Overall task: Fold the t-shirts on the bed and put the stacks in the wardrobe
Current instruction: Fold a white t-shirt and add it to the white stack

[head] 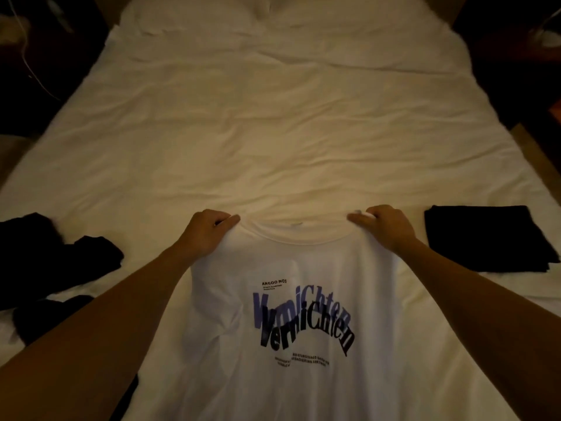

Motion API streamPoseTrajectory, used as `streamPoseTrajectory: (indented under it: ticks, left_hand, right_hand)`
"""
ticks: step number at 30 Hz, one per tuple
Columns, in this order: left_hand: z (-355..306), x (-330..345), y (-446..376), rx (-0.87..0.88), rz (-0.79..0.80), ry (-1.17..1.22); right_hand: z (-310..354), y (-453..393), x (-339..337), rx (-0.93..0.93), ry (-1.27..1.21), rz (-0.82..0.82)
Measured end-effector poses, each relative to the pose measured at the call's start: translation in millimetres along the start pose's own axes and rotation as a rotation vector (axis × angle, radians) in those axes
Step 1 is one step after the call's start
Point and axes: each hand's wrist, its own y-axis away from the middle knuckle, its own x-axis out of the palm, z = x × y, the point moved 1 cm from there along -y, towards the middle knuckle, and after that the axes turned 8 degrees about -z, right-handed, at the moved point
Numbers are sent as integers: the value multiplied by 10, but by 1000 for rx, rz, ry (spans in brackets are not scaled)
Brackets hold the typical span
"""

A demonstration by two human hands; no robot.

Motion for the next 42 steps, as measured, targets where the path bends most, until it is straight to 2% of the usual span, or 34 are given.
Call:
streamPoseTrajectory:
  ticks: [8, 11, 15, 17, 19, 22, 25, 27, 29, 31, 34, 38, 40, 42]
  left_hand:
    - [479, 468, -993, 167, -29, -154]
    - [595, 657, -1280, 152, 20, -194]
    - [868, 841, -1398, -117, 177, -120]
    - [1040, 854, -1354, -182, 227, -62]
    - [1165, 801, -1289, -215, 206, 16]
    - [1318, 703, -1010, -364, 132, 168]
    - [1552, 601, -498, -535, 120, 395]
    - [1710, 521, -153, -668, 236, 497]
    - [1822, 455, 111, -810, 363, 600]
    - [1841, 380, 245, -875, 465, 719]
    - [1889, 321, 213, -809, 448, 599]
    - [1834, 175, 91, -562, 336, 307]
    - [1794, 47, 19, -414, 210, 151]
    - [1771, -99, -52, -272, 41, 111]
  right_hand:
    - [-198, -731, 701, 96, 164, -26]
    - [-247, -942, 1019, 128, 193, -20]
    - [-188, -1043, 1378, 142, 446, 5]
    - [-76, -992, 1487, 98, 590, -14]
    - [165, -867, 1575, 22, 649, -73]
    - [690, -472, 1819, -86, 524, -94]
    - [1210, 180, 2228, 0, 203, 89]
    - [1465, 620, 2528, 133, 41, 234]
    - [1614, 998, 2796, 191, 70, 332]
    - [1648, 1275, 3006, 259, 81, 349]
    - [1663, 1450, 3134, 330, -34, 293]
    - [1778, 1452, 3157, 340, -241, 272]
    - [1816, 1439, 3229, 390, -328, 295]
    - [1838, 1427, 3315, 508, -408, 291]
